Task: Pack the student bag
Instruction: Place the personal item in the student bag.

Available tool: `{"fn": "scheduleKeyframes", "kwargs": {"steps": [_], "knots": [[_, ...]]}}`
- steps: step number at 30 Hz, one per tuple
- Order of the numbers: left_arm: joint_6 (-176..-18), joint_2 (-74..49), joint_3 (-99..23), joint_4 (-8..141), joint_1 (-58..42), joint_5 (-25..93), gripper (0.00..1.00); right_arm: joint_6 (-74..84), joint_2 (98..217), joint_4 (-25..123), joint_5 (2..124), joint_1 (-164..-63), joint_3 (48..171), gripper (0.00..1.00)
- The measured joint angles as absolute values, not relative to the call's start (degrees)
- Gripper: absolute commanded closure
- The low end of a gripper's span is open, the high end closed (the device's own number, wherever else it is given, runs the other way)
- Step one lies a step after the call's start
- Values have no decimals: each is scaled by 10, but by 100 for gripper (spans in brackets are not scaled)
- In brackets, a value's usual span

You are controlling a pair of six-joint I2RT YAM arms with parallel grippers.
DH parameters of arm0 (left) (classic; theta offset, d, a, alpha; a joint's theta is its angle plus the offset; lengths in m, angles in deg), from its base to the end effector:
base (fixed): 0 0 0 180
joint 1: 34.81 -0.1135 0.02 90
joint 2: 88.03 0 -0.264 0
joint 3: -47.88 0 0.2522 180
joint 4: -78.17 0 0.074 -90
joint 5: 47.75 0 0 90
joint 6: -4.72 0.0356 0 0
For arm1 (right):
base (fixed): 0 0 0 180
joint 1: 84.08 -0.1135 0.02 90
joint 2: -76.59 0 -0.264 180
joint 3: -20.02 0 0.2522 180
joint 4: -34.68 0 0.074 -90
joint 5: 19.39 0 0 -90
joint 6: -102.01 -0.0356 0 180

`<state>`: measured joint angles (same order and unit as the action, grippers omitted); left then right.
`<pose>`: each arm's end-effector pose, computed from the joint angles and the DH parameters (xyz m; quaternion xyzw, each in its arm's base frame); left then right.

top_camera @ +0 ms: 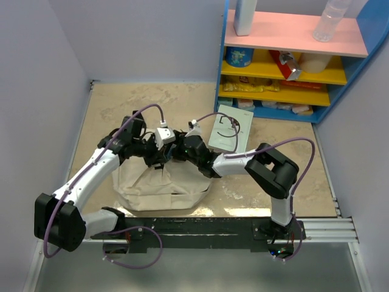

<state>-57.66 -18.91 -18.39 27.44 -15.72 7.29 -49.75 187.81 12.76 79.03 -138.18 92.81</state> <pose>0.2192 -0.0975 0.2646 0.4454 0.7946 -0.2624 0.3185 0.2492 0.3354 0.1718 0.0972 0.7944 0.4744 0.3666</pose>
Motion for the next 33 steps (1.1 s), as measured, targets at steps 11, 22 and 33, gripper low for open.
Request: {"fn": "scheduleKeyframes", "kwargs": {"steps": [11, 22, 33], "knots": [[-574, -190, -176, 291, -160, 84, 100, -423, 1788, 228, 801, -1387, 890, 27], [-571, -190, -167, 318, -161, 95, 100, -394, 1767, 281, 817, -1388, 868, 90], [-570, -190, -165, 321, -161, 95, 100, -378, 1783, 310, 846, -1364, 920, 100]]}}
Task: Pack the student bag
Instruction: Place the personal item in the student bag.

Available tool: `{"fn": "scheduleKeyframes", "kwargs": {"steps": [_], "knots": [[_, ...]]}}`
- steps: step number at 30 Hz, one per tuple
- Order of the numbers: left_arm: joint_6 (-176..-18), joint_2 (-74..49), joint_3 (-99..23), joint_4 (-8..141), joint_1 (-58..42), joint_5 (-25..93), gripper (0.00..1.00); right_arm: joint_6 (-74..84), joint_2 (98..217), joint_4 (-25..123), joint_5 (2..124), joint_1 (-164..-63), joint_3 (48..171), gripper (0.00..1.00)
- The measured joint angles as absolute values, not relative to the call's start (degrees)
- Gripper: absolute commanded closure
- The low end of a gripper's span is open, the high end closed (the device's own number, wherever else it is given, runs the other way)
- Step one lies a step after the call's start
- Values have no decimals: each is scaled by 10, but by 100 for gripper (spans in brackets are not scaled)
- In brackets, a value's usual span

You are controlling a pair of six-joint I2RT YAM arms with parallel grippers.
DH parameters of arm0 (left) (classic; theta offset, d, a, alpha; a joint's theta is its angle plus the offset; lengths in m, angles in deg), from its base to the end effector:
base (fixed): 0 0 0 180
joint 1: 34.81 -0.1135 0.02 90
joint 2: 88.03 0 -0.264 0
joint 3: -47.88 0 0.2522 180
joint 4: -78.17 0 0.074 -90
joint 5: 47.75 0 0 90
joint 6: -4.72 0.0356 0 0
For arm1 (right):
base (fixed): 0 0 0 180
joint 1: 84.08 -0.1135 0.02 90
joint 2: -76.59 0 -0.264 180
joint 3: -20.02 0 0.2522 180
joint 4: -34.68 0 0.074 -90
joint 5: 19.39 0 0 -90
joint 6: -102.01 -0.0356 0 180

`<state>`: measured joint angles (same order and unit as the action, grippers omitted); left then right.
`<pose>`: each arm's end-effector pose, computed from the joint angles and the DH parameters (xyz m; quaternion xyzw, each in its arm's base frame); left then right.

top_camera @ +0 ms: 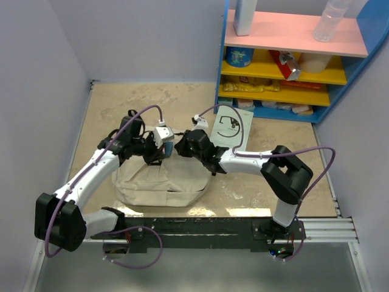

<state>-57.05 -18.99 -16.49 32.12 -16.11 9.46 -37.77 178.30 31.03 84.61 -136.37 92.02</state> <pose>0.2237 -0.0961 0.2591 0.4468 0.7910 -0.2381 0.3434 0.2454 0.3034 0.1993 0.0461 0.8432 0.3436 0.4109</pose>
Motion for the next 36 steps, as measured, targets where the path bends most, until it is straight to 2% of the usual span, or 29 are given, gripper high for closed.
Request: {"fn": "scheduleKeyframes", "kwargs": {"steps": [15, 25, 26, 27, 28, 31, 33, 36], "knots": [[-570, -185, -162, 322, -161, 94, 100, -367, 1846, 343, 814, -1384, 984, 100], [-571, -183, -161, 317, -165, 95, 100, -357, 1873, 310, 766, -1413, 1010, 100], [-571, -183, -161, 317, -165, 96, 100, -357, 1875, 307, 761, -1412, 1010, 98], [-571, -183, -161, 317, -166, 97, 100, -357, 1876, 304, 756, -1410, 1009, 90], [-570, -183, -161, 317, -166, 97, 100, -357, 1876, 304, 754, -1409, 1009, 76], [-570, -183, -161, 318, -166, 96, 100, -361, 1870, 293, 747, -1396, 992, 47], [-569, -183, -159, 320, -166, 95, 100, -367, 1853, 273, 730, -1377, 955, 42], [-566, -183, -157, 322, -166, 94, 100, -370, 1810, 265, 720, -1334, 902, 42]]}}
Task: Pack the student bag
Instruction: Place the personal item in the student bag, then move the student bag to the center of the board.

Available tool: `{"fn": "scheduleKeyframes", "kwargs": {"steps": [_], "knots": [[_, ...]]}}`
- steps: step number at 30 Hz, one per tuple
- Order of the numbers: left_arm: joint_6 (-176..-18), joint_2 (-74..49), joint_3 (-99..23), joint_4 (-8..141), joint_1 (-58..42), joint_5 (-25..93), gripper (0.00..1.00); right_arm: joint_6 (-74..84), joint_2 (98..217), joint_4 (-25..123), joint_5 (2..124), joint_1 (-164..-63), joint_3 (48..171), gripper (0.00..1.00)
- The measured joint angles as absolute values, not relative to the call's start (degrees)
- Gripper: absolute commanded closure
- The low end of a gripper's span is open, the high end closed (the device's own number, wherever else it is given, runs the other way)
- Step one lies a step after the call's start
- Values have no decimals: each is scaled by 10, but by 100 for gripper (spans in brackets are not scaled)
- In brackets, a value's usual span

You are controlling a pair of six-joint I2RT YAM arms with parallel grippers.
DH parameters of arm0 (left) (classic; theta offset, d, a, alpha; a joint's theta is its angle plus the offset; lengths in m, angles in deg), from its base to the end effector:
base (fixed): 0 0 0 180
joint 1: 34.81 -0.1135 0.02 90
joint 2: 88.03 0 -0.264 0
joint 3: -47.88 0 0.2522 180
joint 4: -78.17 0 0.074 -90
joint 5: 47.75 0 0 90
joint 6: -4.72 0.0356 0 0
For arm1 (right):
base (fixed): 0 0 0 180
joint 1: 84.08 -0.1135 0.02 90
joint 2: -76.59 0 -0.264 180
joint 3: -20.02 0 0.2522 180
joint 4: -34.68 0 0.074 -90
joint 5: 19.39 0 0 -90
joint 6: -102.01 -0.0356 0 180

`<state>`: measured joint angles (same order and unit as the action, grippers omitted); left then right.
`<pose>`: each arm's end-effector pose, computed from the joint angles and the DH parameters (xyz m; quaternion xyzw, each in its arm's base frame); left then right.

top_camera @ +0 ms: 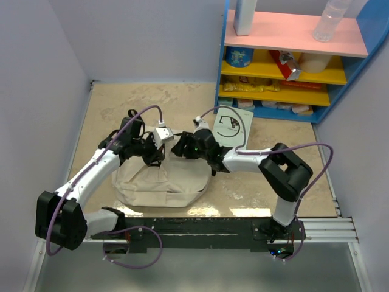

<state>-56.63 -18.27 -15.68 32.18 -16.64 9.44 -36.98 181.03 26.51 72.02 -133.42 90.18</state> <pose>0.2250 -0.0941 0.2519 0.4445 0.7965 -0.2377 0.3339 0.2565 0.2973 0.1789 0.0039 0.8485 0.3935 0.3538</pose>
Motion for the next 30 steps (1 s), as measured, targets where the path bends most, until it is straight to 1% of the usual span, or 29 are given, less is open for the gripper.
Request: {"fn": "scheduleKeyframes", "kwargs": {"steps": [5, 7, 8, 9, 11, 14, 18, 24, 30], "knots": [[-565, -183, -156, 322, -166, 94, 100, -367, 1773, 253, 718, -1282, 881, 51], [-563, -183, -156, 322, -166, 94, 84, -365, 1771, 247, 710, -1284, 881, 53], [-561, -183, -156, 321, -166, 93, 69, -364, 1771, 245, 708, -1288, 881, 53], [-556, -183, -156, 321, -166, 92, 64, -360, 1771, 244, 704, -1290, 880, 51], [-548, -182, -156, 317, -166, 83, 59, -350, 1771, 244, 695, -1294, 876, 48], [-541, -182, -157, 310, -169, 73, 56, -330, 1766, 247, 689, -1295, 866, 46], [-530, -183, -165, 291, -195, 54, 56, -298, 1744, 270, 685, -1295, 850, 46], [-504, -203, -188, 265, -251, 39, 57, -257, 1723, 284, 684, -1295, 850, 51], [-466, -206, -188, 235, -309, 36, 59, -192, 1721, 290, 674, -1317, 850, 43]]}}
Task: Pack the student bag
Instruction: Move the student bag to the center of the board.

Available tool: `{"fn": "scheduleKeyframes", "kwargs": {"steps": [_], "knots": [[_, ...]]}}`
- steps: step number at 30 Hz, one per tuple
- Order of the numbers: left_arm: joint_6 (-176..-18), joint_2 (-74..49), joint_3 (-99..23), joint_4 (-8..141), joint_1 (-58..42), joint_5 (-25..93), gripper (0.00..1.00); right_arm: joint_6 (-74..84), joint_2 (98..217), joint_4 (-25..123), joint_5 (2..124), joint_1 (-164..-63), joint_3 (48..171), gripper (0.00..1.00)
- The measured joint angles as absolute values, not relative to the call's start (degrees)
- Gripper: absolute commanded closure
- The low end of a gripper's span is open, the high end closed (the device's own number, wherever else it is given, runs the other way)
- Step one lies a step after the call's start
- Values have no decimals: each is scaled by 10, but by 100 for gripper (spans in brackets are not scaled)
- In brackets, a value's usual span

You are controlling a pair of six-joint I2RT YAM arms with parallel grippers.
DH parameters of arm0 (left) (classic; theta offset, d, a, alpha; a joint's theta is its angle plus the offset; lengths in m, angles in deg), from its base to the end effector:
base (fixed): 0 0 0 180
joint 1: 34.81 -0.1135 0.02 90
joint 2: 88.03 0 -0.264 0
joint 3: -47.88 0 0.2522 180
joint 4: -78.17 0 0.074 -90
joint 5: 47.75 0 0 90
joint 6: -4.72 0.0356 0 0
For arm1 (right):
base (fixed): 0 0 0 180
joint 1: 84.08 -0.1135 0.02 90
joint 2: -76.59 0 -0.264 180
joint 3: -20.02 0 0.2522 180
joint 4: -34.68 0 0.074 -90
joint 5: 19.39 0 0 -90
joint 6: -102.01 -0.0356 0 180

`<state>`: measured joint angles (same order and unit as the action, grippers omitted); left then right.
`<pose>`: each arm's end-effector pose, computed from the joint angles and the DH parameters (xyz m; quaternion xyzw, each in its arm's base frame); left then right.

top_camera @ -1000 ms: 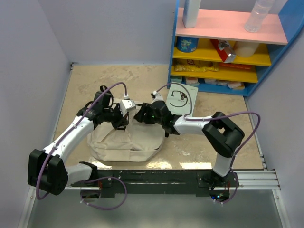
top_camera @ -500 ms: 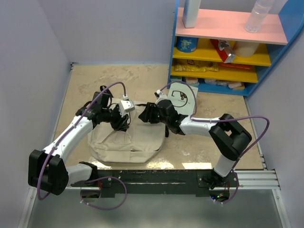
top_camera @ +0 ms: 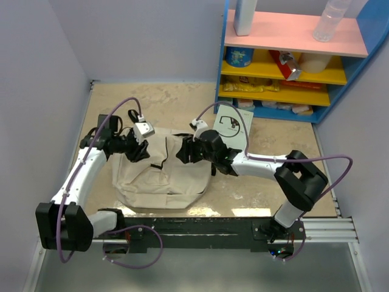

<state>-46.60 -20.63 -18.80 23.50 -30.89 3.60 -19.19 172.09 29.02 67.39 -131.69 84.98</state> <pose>0.2265 -0.0378 0.2703 0.4190 0.8036 -0.2177 0.3623 0.2425 0.2686 0.2020 -0.1352 0.8317 0.3598 0.4006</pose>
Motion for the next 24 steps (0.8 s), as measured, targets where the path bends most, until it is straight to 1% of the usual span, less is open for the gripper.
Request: {"fn": "scheduleKeyframes", "kwargs": {"steps": [3, 4, 6, 9, 12, 18, 20, 24], "knots": [[-427, -203, -187, 201, -331, 19, 66, -133, 1694, 306, 668, -1352, 850, 41], [-414, -203, -187, 188, -336, 13, 73, -117, 1681, 311, 666, -1363, 849, 41], [-358, -203, -187, 149, -352, -11, 75, -75, 1644, 315, 663, -1388, 848, 41], [-293, -202, -186, 96, -364, -37, 78, -28, 1609, 319, 654, -1412, 858, 42], [-236, -196, -178, 49, -367, -61, 79, 13, 1616, 334, 650, -1424, 895, 44], [-185, -195, -144, 32, -388, -62, 82, 66, 1702, 383, 639, -1443, 990, 45], [-170, -198, -134, 32, -410, -57, 81, 78, 1728, 397, 635, -1448, 1004, 43], [-128, -181, -137, 10, -466, -57, 79, 103, 1756, 434, 633, -1455, 1015, 43]]}}
